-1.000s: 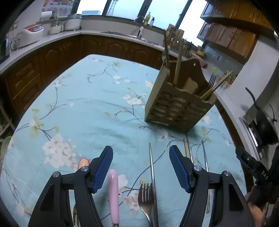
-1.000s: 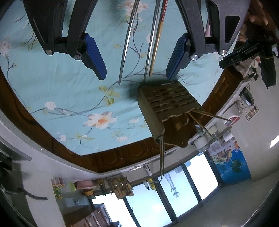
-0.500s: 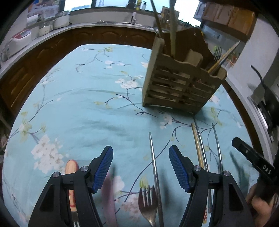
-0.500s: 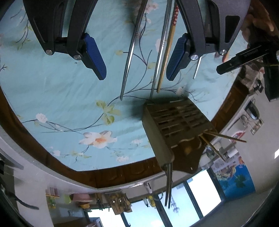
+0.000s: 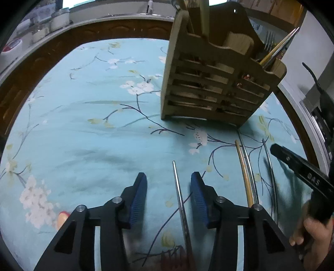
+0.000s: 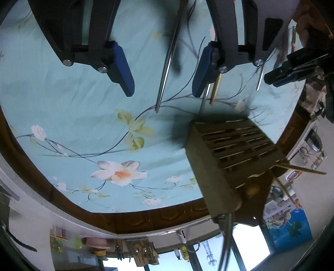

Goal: Organize utensils
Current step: 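Grasp a metal chopstick with the left tool while the right tool grasps another metal chopstick, then lift both metal chopsticks upright and carry them over the caddy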

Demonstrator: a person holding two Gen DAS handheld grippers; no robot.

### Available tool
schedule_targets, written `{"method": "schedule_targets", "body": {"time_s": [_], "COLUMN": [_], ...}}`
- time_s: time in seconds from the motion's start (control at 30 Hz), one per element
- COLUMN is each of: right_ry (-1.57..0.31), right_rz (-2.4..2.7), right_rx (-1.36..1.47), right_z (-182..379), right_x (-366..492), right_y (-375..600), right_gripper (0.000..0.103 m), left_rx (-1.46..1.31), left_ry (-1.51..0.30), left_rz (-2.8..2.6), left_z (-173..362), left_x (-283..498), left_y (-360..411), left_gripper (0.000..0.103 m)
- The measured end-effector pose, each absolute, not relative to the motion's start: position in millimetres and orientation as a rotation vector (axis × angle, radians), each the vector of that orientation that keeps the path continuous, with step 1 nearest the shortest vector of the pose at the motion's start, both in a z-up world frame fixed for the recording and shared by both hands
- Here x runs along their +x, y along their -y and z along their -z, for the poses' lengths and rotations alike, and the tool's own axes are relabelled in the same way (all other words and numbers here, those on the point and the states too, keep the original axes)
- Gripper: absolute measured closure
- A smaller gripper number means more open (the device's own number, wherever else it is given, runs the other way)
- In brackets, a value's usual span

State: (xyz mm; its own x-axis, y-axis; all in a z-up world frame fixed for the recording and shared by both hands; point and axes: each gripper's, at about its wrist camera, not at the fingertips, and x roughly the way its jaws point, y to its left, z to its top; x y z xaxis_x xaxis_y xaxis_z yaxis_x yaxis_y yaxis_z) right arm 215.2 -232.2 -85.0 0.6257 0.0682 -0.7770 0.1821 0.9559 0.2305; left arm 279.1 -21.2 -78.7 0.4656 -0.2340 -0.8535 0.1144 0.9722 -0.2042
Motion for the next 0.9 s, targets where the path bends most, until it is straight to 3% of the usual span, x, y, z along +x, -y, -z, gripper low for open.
{"method": "schedule_targets", "body": {"time_s": [0.17, 0.27, 0.4, 0.5, 0.63, 0.9], "right_ry": [-0.960, -0.984, -0.991, -0.990, -0.985, -0.970], "right_rz": [0.066, 0.074, 0.082, 0.076, 0.063, 0.025], "right_rx": [0.255, 0.175, 0.086, 0.076, 0.091, 0.233], "right_z": [94.8, 100.7, 100.7, 99.8, 99.6, 91.5], "right_x": [232.8, 238.1, 239.0, 237.4, 234.6, 226.8], "right_y": [227.6, 217.3, 204.7, 203.2, 201.0, 212.4], "right_gripper": [0.063, 0.064, 0.065, 0.074, 0.096, 0.099], "left_rx": [-0.058, -0.022, 0.027, 0.032, 0.024, -0.093], "left_ry": [-1.069, -1.064, -1.050, -1.043, -1.047, -1.041], "left_rz": [0.220, 0.226, 0.223, 0.226, 0.234, 0.283], "left_z": [85.8, 87.2, 89.0, 89.8, 90.3, 78.8], "left_x": [283.9, 283.7, 282.6, 282.7, 283.5, 282.1], "left_y": [32.4, 40.0, 47.8, 50.3, 51.8, 37.4], "left_gripper": [0.065, 0.065, 0.085, 0.097, 0.098, 0.099]}}
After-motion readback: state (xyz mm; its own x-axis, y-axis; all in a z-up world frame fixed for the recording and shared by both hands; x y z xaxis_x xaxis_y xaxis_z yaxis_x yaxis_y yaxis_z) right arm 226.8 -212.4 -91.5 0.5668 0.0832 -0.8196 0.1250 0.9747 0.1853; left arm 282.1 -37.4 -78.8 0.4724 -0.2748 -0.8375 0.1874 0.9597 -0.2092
